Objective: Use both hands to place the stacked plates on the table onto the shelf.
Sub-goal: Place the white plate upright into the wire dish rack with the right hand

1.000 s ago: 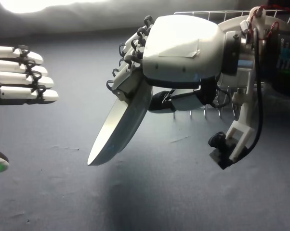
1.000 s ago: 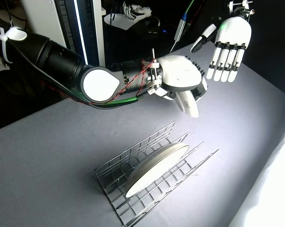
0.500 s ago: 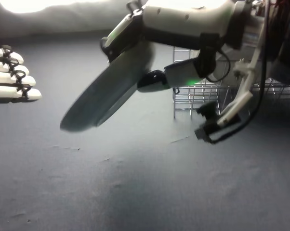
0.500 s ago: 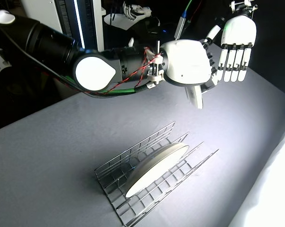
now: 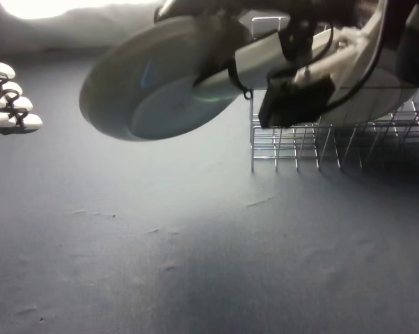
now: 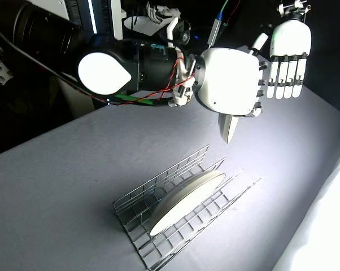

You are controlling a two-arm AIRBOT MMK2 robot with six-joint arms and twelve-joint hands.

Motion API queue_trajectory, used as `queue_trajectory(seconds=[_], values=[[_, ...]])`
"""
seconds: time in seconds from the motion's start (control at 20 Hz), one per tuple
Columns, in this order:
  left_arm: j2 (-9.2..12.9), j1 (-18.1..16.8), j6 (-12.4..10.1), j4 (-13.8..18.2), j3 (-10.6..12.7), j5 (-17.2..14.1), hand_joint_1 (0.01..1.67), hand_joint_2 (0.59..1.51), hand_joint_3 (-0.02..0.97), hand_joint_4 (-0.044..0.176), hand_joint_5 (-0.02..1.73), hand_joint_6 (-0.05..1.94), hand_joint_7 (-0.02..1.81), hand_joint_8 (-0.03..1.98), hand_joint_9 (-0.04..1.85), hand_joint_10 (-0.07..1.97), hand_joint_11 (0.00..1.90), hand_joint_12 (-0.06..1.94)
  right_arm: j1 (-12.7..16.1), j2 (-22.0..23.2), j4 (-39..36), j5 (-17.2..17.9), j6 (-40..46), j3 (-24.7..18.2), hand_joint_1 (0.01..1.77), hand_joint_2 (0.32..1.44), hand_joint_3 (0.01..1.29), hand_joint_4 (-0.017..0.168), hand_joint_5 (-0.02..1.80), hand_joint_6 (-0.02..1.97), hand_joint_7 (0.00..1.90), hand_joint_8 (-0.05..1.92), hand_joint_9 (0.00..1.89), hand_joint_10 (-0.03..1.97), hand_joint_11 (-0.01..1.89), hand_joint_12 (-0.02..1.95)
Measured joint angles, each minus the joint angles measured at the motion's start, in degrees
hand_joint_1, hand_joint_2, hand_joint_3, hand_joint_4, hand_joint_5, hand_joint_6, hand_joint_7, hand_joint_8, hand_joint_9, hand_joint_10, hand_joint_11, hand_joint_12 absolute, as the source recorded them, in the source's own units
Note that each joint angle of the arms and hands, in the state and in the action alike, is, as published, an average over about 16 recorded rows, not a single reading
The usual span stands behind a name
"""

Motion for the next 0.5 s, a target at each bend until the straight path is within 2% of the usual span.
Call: queue_trajectory(seconds=[0.25,0.5], values=[[-0.5,-1.0,-1.19,1.19,0.38,0.3,0.02,1.068,0.011,0.001,0.17,0.01,0.18,0.0,0.16,0.01,0.02,0.28,2.32,0.12,6.24,-4.9,0.64,-0.28,1.36,1.02,0.01,-0.005,0.87,1.05,0.98,0.93,0.98,1.12,0.75,1.23],[-1.01,-2.21,-3.01,2.73,0.54,0.27,0.02,1.068,0.011,0.001,0.17,0.01,0.18,0.0,0.16,0.01,0.02,0.29,3.87,0.28,10.71,-8.27,0.73,-0.33,1.36,1.02,0.01,-0.005,0.87,1.02,0.98,0.92,0.98,1.11,0.76,1.23]])
